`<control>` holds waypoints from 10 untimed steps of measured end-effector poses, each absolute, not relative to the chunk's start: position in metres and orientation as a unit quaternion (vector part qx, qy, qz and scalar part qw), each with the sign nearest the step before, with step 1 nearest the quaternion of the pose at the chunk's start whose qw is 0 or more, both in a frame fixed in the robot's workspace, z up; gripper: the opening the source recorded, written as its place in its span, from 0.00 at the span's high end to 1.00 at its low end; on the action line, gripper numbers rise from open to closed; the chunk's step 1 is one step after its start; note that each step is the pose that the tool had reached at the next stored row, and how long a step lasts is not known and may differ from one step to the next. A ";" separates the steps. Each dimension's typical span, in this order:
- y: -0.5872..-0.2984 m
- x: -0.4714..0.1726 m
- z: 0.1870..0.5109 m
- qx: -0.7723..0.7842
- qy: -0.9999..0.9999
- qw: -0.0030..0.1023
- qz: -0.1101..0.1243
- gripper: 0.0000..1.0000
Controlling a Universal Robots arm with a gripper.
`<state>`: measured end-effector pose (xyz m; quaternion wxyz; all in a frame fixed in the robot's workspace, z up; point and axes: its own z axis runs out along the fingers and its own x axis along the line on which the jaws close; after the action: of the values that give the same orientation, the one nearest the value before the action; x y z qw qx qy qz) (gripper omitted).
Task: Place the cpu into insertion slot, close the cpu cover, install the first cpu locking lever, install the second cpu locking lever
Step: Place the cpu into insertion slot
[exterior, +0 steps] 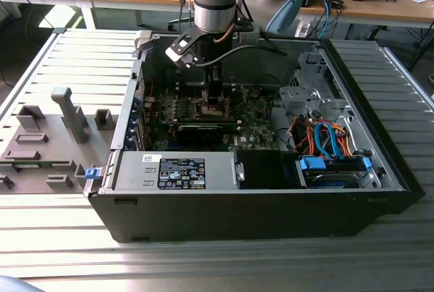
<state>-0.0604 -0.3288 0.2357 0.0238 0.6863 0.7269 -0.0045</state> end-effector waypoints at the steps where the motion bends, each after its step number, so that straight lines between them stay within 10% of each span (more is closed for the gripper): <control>1: -0.329 -0.060 0.234 0.686 0.727 0.024 -0.005 0.46; 10: -0.329 -0.060 0.231 0.686 0.727 0.026 -0.006 0.46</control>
<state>-0.0604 -0.3288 0.2313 0.0258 0.6862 0.7269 -0.0064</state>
